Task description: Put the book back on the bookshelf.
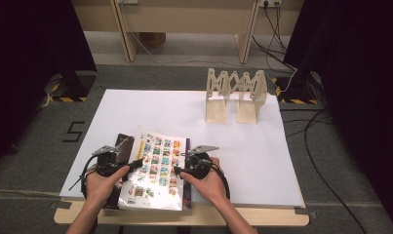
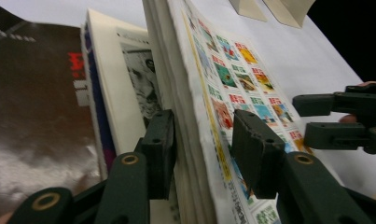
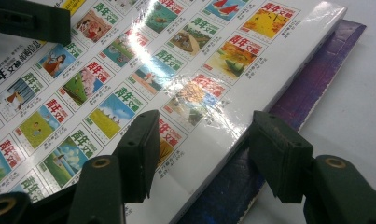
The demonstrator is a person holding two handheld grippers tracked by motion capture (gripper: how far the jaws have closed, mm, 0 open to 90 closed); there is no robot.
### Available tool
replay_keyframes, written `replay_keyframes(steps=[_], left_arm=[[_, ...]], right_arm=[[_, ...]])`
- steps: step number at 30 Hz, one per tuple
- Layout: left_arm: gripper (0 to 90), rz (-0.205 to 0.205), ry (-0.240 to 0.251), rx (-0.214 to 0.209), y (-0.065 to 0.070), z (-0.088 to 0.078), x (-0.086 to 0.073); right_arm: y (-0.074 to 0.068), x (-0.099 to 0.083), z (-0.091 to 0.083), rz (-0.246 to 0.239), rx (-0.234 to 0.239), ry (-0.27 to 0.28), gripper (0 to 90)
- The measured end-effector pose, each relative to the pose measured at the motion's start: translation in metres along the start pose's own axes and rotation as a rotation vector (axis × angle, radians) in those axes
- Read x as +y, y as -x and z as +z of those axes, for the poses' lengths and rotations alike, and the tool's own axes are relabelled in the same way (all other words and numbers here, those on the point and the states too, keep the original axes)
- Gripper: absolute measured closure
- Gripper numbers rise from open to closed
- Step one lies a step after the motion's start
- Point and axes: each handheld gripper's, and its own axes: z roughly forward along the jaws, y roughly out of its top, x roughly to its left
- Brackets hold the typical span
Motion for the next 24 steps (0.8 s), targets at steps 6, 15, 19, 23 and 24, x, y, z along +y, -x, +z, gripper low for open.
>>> replay_keyframes(steps=[6,15,19,23,24], left_arm=[[73.6,0.014,0.004,-0.004,-0.002,-0.002,0.000],[77.3,0.004,0.019,-0.052,-0.011,-0.004,-0.002],[77.2,0.002,0.020,-0.060,-0.015,-0.004,-0.002],[77.2,0.004,0.018,-0.059,-0.018,-0.003,-0.004],[77.2,-0.001,0.017,-0.060,-0.019,-0.003,-0.004]], right_arm=[[0.001,0.002,0.000,-0.002,0.006,-0.010,42.8],[0.012,0.007,0.003,0.114,0.065,-0.056,40.6],[0.014,0.012,0.004,0.124,0.073,-0.085,40.2],[0.016,0.016,0.007,0.143,0.075,-0.106,39.6],[0.016,0.016,0.007,0.143,0.075,-0.106,39.6]])
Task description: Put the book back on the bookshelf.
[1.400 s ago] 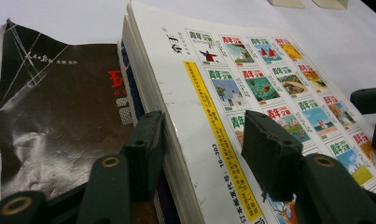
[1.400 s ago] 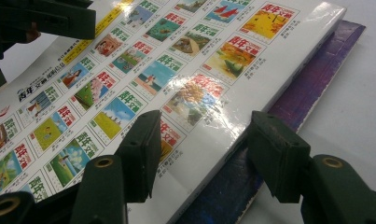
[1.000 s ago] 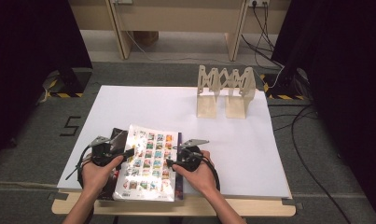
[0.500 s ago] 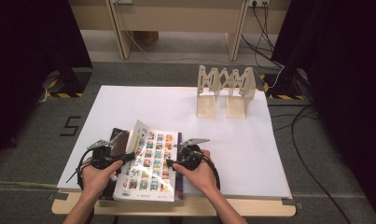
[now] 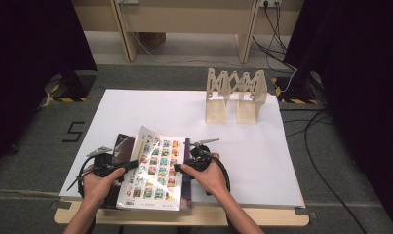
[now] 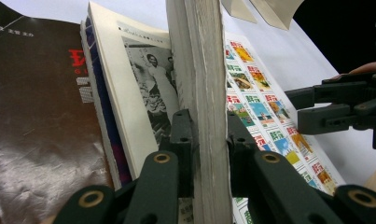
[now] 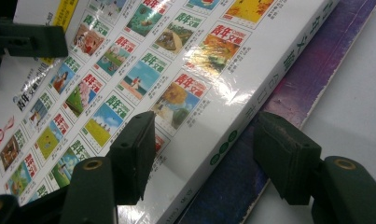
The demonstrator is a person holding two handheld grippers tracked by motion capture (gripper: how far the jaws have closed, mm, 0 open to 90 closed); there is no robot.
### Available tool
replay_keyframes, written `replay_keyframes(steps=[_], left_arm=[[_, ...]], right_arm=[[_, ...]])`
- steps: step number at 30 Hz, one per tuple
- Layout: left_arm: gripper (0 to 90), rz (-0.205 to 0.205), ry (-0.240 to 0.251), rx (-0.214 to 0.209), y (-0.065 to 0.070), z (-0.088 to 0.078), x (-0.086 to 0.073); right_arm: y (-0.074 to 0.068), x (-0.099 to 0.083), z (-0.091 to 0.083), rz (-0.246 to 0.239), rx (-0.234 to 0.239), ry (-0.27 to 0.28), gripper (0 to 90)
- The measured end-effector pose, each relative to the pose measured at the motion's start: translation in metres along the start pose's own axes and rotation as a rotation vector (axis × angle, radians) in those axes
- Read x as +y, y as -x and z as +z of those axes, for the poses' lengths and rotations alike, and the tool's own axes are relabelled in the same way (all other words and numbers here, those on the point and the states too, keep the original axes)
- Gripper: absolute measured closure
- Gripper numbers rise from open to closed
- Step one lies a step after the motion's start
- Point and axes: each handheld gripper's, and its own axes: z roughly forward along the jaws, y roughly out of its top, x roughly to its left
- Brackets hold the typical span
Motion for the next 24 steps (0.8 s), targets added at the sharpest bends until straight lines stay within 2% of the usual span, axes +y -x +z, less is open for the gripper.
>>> replay_keyframes(steps=[8,15,24], left_arm=[[76.9,-0.007,-0.008,0.004,-0.007,0.001,-0.003],[76.5,0.003,-0.004,0.018,-0.006,0.002,-0.005],[76.2,0.006,-0.009,0.019,-0.008,0.002,-0.005]], right_arm=[[-0.002,0.011,0.004,0.034,-0.002,-0.048,37.4],[0.003,0.017,0.005,0.107,0.028,-0.072,36.9],[0.001,0.025,0.009,0.131,0.029,-0.105,36.1]])
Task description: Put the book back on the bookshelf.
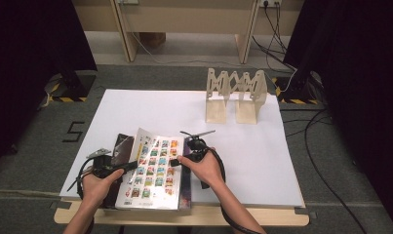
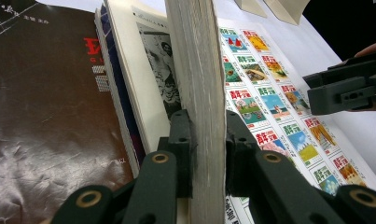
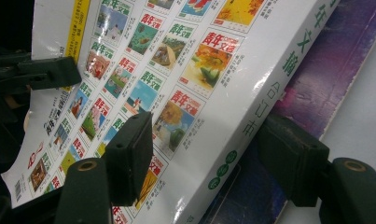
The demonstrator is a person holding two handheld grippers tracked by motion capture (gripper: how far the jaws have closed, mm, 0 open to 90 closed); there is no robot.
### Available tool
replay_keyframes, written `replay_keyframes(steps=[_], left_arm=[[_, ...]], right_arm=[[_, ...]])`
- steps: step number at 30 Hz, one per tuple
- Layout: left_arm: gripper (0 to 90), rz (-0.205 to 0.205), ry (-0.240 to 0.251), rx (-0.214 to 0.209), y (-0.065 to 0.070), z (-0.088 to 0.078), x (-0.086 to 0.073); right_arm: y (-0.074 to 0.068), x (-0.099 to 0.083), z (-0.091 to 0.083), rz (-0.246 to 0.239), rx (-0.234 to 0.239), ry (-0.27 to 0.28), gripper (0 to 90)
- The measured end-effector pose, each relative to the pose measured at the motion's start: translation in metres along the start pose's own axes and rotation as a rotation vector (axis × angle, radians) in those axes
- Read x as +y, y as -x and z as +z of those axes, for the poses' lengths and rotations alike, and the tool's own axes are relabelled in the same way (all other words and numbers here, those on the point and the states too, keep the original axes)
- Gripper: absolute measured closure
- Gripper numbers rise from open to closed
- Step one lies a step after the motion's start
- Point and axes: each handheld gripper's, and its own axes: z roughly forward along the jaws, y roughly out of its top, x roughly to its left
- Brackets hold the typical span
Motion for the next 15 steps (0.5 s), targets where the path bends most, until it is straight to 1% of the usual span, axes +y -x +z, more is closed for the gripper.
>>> replay_keyframes(steps=[3,6,9,15], left_arm=[[76.1,0.003,0.001,0.002,0.0006,0.0000,0.0001],[76.1,0.005,0.001,0.005,0.0013,-0.0001,0.0003],[75.8,0.013,0.002,0.011,0.0024,-0.0004,0.0004],[75.7,0.015,0.004,0.015,0.0035,-0.0006,0.0011]], right_arm=[[-0.0007,0.0020,0.0004,0.000,-0.002,-0.014,36.0],[-0.0015,0.0023,0.0013,0.000,-0.002,-0.009,35.9],[-0.0025,0.0032,0.0017,0.000,-0.006,-0.015,36.0],[-0.0031,0.0040,0.0027,-0.007,-0.009,-0.013,36.4]])
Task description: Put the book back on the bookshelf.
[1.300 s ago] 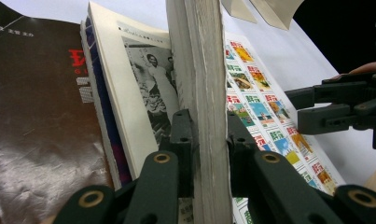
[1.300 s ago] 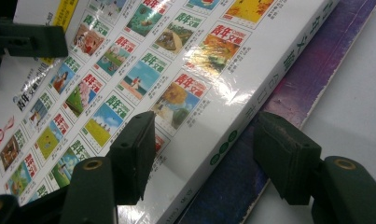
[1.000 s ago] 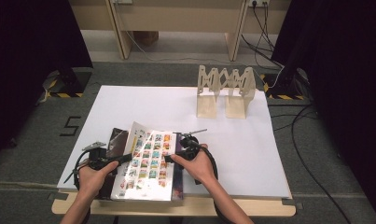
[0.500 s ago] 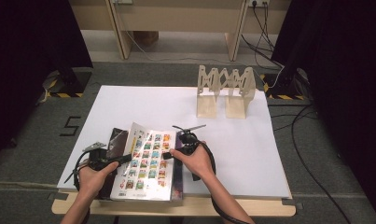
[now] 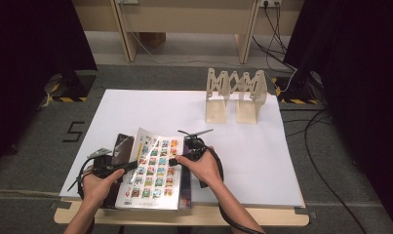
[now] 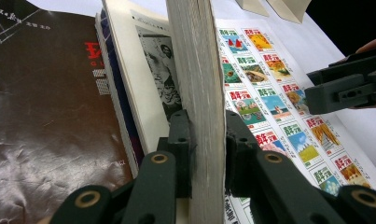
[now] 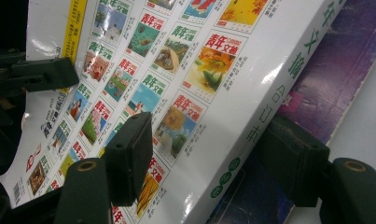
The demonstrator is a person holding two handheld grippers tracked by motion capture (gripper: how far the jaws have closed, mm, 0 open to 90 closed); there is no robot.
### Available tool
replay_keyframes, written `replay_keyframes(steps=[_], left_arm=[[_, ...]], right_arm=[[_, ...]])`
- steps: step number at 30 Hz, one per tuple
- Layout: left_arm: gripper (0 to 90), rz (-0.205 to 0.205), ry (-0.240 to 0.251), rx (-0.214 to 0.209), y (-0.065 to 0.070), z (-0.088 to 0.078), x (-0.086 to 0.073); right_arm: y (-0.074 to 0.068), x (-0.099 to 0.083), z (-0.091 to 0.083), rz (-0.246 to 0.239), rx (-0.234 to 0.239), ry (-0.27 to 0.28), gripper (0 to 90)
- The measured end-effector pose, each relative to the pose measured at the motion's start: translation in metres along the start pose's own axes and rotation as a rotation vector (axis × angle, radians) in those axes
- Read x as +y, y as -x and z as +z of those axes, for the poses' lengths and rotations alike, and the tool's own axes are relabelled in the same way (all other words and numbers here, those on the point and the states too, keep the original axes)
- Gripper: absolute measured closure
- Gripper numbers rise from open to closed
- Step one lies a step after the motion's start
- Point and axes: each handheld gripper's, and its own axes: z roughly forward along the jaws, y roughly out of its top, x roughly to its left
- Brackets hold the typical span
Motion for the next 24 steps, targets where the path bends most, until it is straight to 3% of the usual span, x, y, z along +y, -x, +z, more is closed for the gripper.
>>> replay_keyframes(steps=[18,24], left_arm=[[74.2,0.023,-0.014,0.014,0.002,-0.001,0.003],[72.2,0.028,-0.017,0.013,0.002,-0.002,0.004]], right_arm=[[0.001,0.002,0.001,0.022,0.005,0.001,44.6],[0.011,0.002,0.001,0.099,0.068,0.026,56.2]])
